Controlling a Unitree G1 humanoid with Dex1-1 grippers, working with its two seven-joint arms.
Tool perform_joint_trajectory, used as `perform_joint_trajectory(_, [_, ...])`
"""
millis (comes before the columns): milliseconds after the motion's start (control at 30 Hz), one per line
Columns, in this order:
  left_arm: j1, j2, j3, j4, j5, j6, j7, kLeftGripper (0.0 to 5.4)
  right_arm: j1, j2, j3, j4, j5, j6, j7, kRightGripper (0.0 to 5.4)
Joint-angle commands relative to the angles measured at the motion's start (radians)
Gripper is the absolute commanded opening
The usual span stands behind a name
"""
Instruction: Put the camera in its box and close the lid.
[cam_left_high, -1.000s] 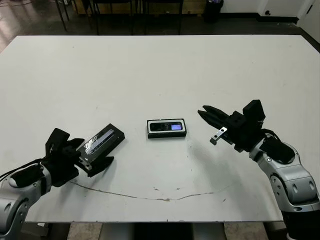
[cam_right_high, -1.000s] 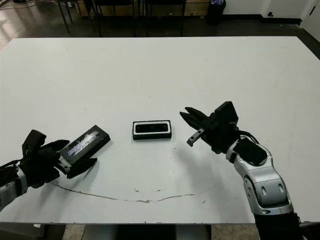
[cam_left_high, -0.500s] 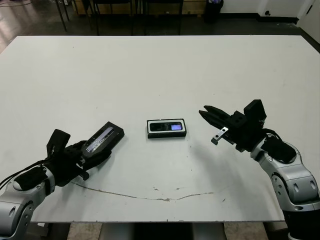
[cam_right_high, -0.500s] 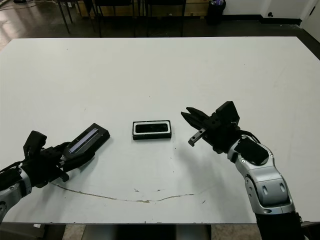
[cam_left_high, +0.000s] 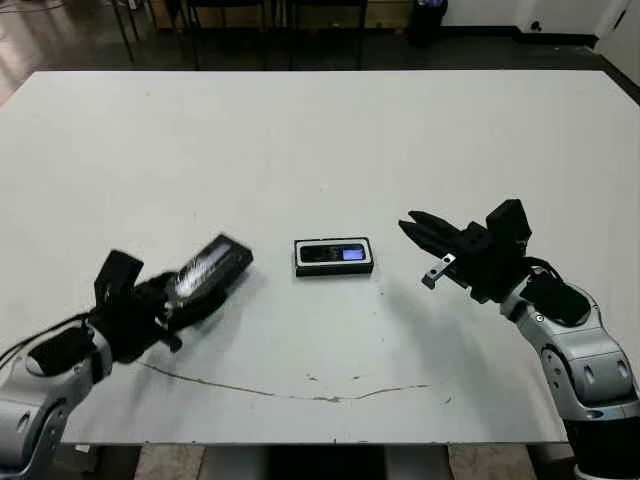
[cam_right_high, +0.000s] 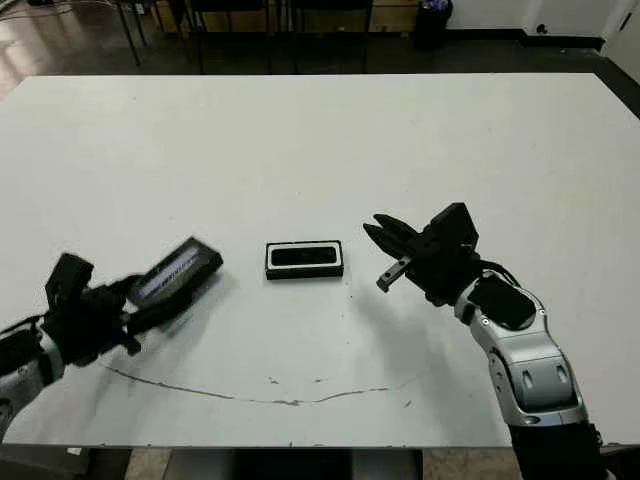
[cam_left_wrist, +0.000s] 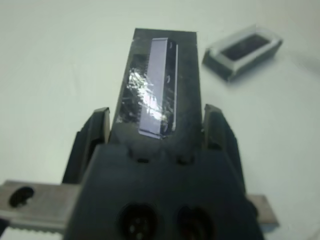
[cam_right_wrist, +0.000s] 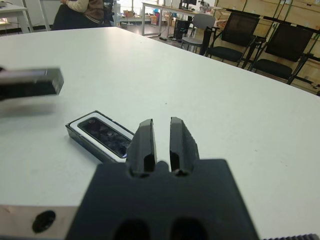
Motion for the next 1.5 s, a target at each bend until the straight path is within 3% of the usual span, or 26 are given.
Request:
perform_joint_trajectory(33, [-0.105, 0.043, -0.043, 0.049, 0.039, -0.042, -0.047, 1.81, -0.018, -0.006, -0.02, 0.01, 0.009, 0.039, -0.013, 0.0])
perform_joint_trajectory(200, [-0.307, 0.058, -0.133, 0.199, 0.09, -0.115, -0.142, 1.8, -0.051, 0.004, -0.076, 0.003, 0.093, 0.196, -0.049, 0.0])
perform_joint_trajectory(433, [-0.475, 0.016, -0.251, 0.454, 0.164, -0.25, -0.258, 1.8, -0.066, -0.007, -0.127, 0.02, 0.146, 0.247, -0.055, 0.0])
perform_joint_trajectory(700, [-0.609, -0.009, -0.363, 0.724, 0.263, -0.418, -0.412, 1.8, -0.064, -0.025, -0.126, 0.027, 0.132, 0.234, -0.051, 0.0])
perform_joint_trajectory(967, [-0.699, -0.038, -0.434, 0.874, 0.326, -0.421, -0.539, 1.8, -0.067, -0.023, -0.118, 0.054, 0.118, 0.2, -0.042, 0.0])
perform_joint_trajectory(1500, [-0.737, -0.072, -0.425, 0.989, 0.309, -0.42, -0.689, 1.8, -0.051, -0.016, -0.094, 0.101, 0.073, 0.084, -0.02, 0.0])
